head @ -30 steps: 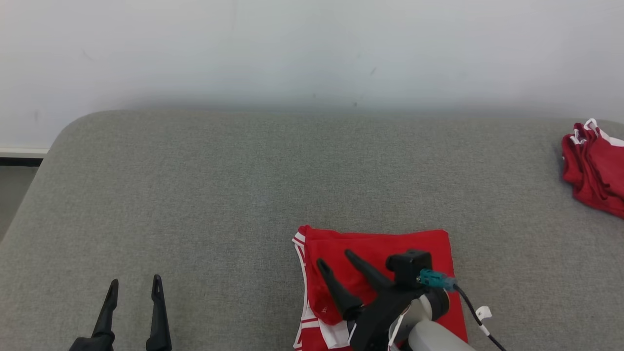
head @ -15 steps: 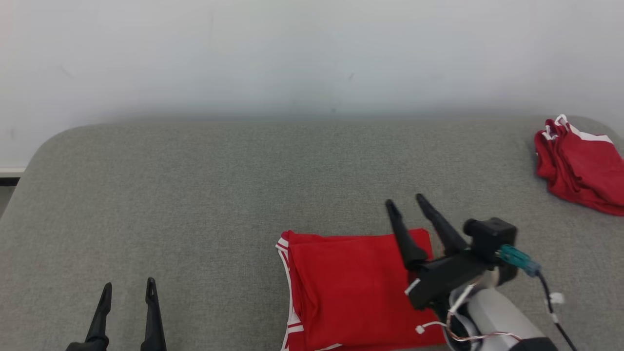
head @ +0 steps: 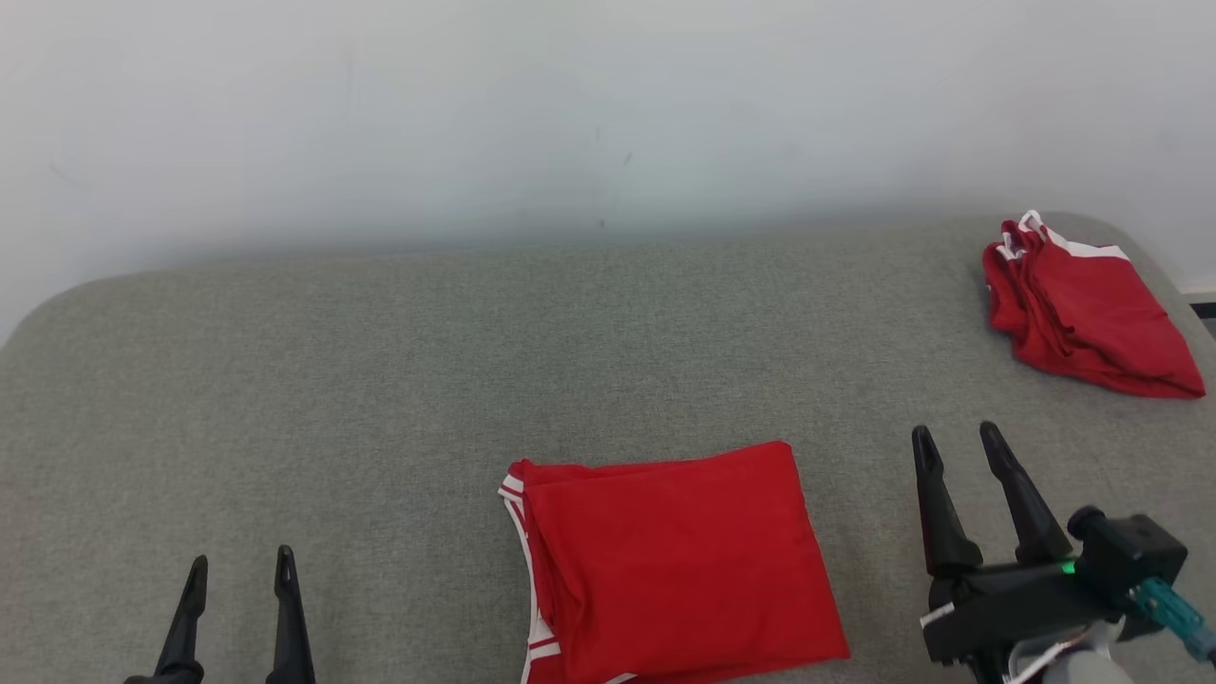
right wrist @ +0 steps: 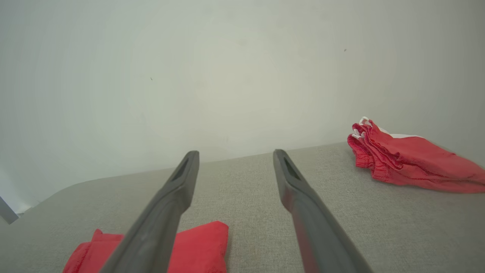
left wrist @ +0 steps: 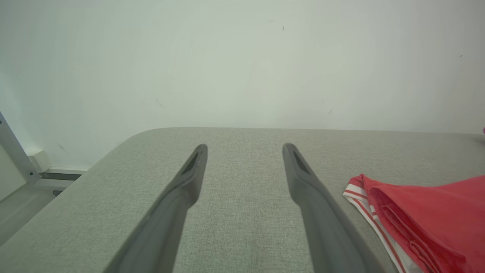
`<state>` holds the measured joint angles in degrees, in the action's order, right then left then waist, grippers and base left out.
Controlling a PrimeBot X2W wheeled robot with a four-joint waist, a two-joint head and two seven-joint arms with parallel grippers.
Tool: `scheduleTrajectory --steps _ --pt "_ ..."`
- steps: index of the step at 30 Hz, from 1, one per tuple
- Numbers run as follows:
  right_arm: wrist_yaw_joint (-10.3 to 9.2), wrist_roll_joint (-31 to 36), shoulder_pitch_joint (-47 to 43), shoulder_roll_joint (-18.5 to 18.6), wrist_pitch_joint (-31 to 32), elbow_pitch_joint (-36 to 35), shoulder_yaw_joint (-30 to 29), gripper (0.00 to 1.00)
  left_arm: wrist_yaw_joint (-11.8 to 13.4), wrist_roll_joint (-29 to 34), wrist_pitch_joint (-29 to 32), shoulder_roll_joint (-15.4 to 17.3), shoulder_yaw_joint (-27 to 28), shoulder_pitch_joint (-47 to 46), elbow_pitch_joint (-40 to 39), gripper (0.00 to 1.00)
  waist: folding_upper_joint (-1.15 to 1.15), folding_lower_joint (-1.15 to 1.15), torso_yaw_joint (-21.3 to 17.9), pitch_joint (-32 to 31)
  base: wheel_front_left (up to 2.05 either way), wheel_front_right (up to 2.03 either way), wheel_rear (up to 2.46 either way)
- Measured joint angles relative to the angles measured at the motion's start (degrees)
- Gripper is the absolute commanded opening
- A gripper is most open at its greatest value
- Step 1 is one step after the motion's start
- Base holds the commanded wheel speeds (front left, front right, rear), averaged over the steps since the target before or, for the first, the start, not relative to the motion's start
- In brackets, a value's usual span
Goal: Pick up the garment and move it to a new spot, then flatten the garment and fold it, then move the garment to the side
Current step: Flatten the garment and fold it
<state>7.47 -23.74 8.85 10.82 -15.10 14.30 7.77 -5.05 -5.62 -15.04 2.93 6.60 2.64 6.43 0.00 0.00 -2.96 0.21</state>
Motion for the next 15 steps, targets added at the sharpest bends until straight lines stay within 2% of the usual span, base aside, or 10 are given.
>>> scheduleTrajectory --steps 6,15 --pt "0.0 2.92 -5.04 -1.27 0.0 -4.1 -2.45 1.0 -0.32 0.24 0.01 0.0 0.09 -0.09 -0.14 1.0 0.0 0.0 -0.8 0.03 0.0 0.0 0.0" --pt "0.0 5.17 -9.42 -3.2 0.0 -6.33 -4.61 1.0 -0.37 1.66 0.01 0.0 0.22 0.08 -1.29 1.0 0.0 0.0 -0.82 -0.65 0.0 0.0 0.0"
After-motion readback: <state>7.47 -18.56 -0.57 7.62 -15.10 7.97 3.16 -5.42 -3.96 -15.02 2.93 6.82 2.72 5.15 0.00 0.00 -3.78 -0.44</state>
